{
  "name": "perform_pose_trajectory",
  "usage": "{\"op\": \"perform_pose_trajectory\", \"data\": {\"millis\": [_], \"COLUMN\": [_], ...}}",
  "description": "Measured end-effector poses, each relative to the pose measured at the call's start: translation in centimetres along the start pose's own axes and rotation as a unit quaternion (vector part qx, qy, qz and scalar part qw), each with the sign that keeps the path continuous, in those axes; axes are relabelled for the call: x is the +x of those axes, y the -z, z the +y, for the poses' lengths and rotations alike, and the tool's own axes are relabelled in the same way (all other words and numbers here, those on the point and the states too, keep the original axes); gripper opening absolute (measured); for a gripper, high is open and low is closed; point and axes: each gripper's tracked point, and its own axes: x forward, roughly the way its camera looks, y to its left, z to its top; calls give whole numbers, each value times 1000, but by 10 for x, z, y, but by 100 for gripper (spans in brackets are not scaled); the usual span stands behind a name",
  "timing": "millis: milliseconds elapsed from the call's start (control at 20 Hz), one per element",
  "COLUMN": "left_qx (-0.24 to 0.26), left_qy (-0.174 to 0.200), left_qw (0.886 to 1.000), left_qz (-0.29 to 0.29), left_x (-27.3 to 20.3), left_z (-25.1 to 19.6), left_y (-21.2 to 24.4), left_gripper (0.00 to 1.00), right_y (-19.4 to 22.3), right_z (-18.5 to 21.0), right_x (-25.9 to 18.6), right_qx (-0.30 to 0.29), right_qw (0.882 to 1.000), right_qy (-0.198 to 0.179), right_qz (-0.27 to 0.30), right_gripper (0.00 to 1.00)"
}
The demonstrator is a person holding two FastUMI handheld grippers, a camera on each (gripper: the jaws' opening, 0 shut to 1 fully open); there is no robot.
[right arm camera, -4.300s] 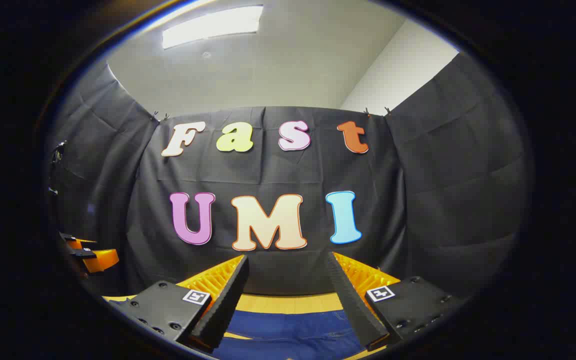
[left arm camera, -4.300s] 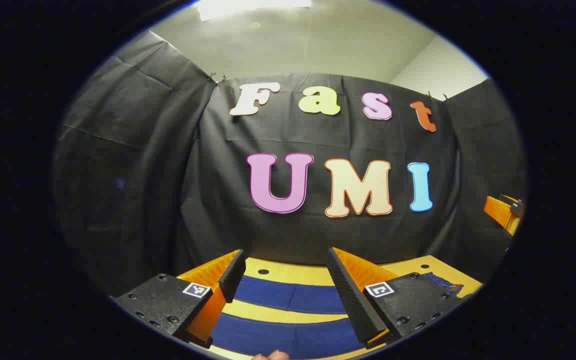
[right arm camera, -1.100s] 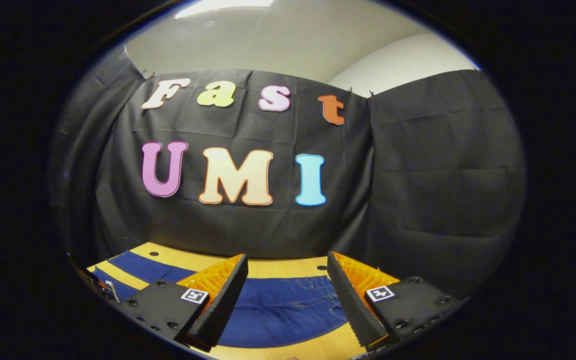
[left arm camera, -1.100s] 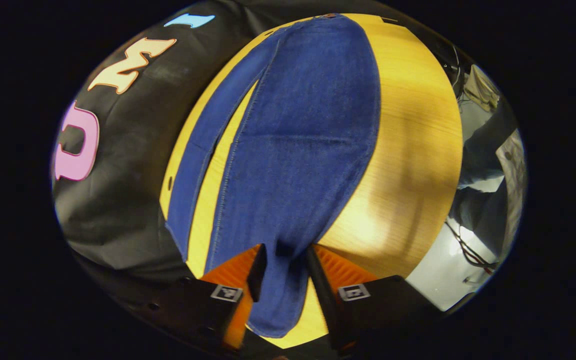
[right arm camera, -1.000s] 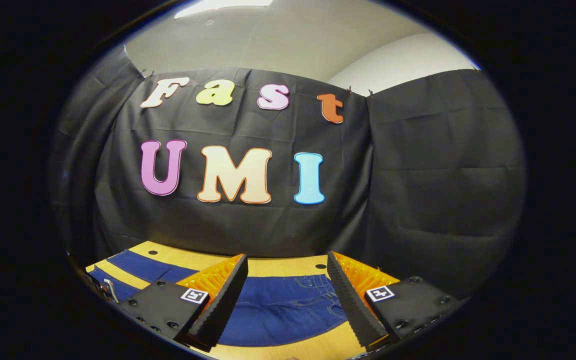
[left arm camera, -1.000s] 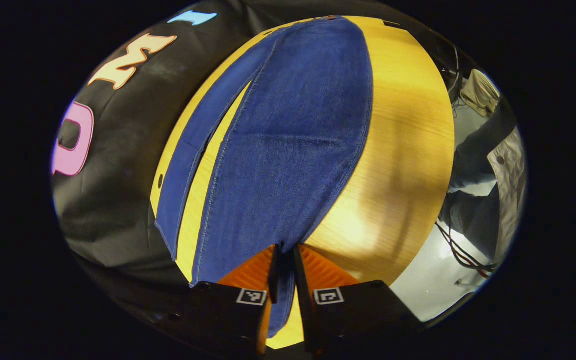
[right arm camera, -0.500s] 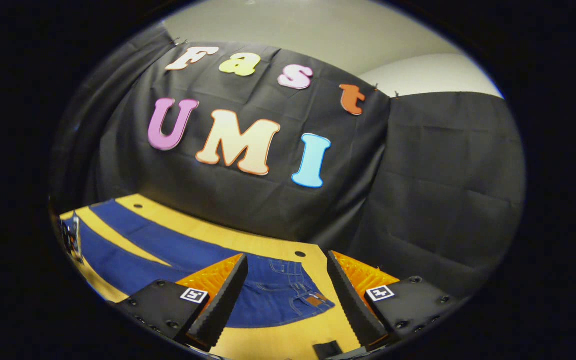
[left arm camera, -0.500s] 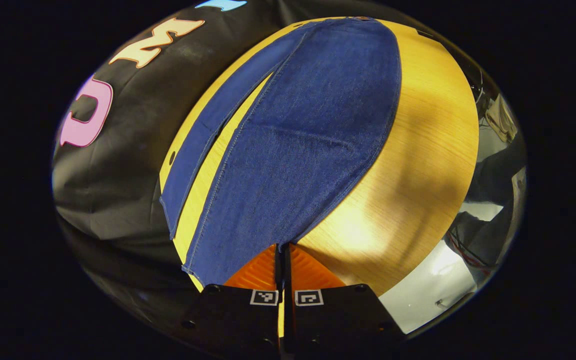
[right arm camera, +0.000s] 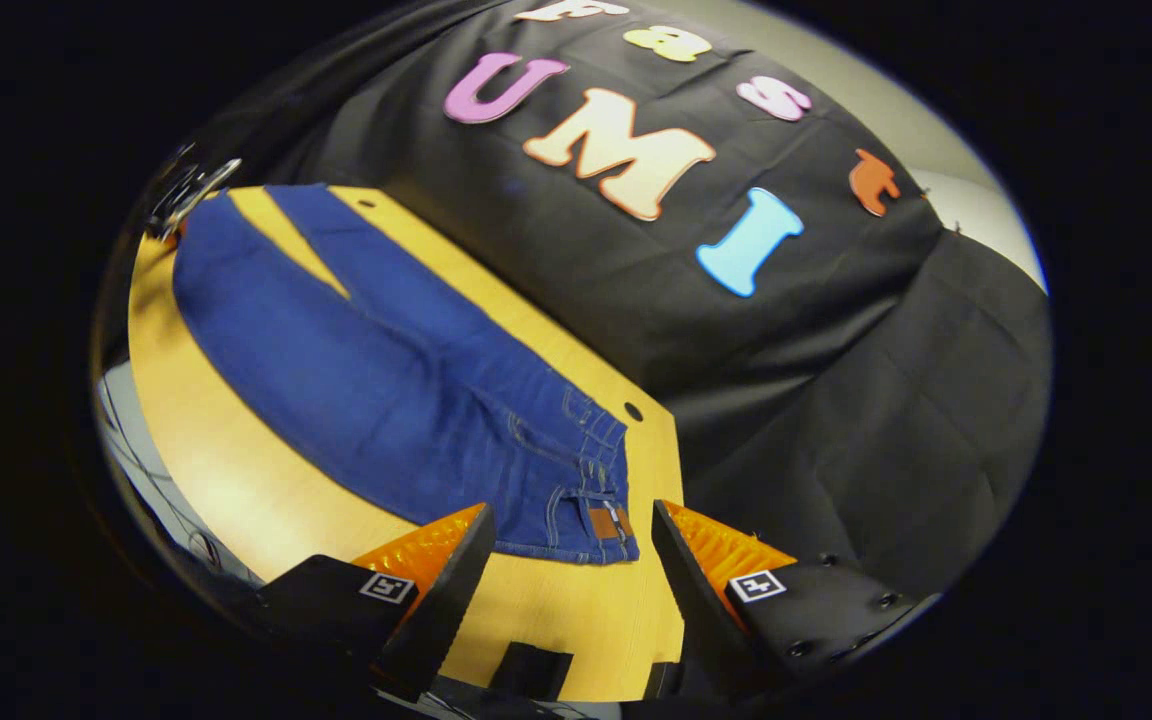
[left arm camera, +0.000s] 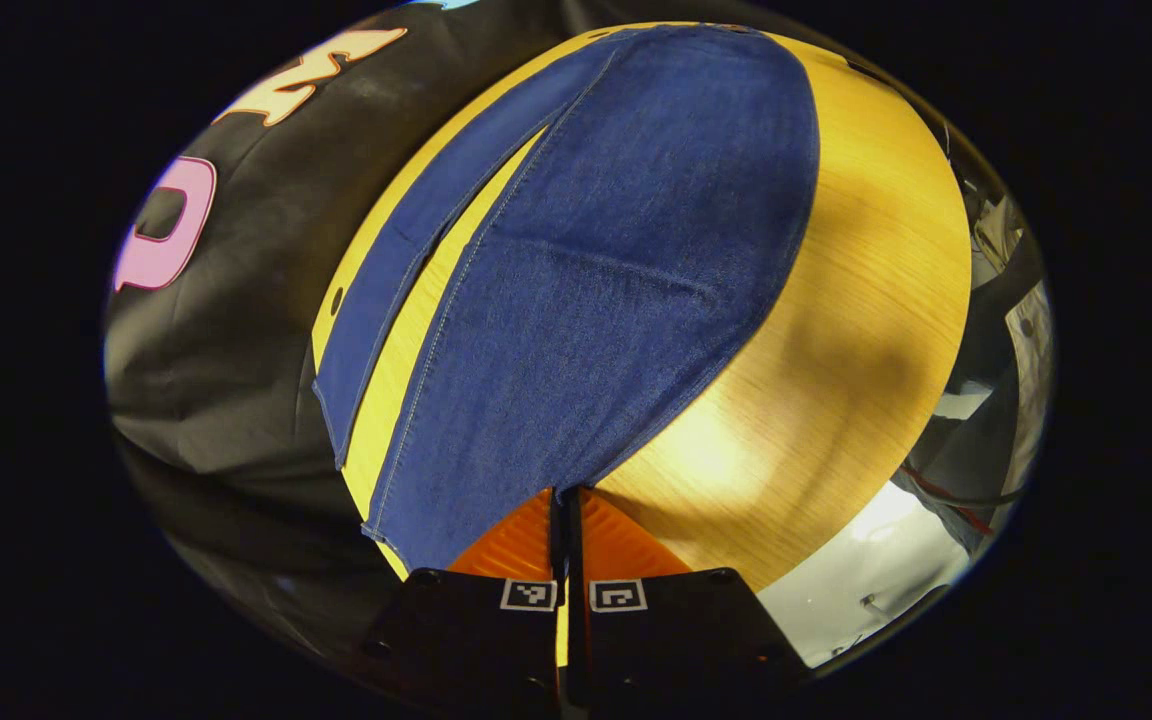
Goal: Grasp the waist and the cuffs of the jeans and fold them to make the two legs overlap; first hold the waist and fold one-third of the jeans toward the cuffs, then hold the cuffs and fold the remaining one-third in the same direction to finish folding.
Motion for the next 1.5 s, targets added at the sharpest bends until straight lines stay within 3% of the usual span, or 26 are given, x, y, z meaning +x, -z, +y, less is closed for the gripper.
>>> {"op": "perform_pose_trajectory", "data": {"millis": [250,300,350,500,700,800,1050,1150,1250,1400,1450,1500], "left_qx": [-10,-13,-15,-20,-27,-33,-34,-36,-36,-36,-36,-36], "left_qy": [-3,-4,-5,-8,-13,-15,-18,-19,-21,-24,-24,-24], "left_qw": [1000,1000,1000,999,999,998,998,997,997,997,997,997], "left_qz": [17,20,24,33,44,48,57,59,60,63,65,66], "left_x": [1,2,2,2,3,3,5,6,7,7,7,7], "left_z": [1,1,1,1,3,4,5,5,6,6,6,7], "left_y": [0,0,0,-1,-1,-3,-2,-2,-3,-3,-2,-2], "left_gripper": [0,0,0,0,0,0,0,0,0,0,0,0], "right_y": [34,37,41,58,69,70,64,64,65,68,65,63], "right_z": [27,33,38,50,55,59,70,79,84,76,77,75], "right_x": [32,37,41,56,75,91,115,122,125,126,128,128], "right_qx": [-93,-105,-117,-142,-184,-208,-238,-255,-261,-225,-212,-204], "right_qw": [994,992,990,984,975,970,962,958,956,963,967,970], "right_qy": [-52,-63,-74,-99,-114,-118,-126,-128,-128,-135,-128,-123], "right_qz": [24,27,29,41,45,44,34,32,38,55,52,48], "right_gripper": [99,100,95,99,99,94,66,39,22,13,5,7]}}
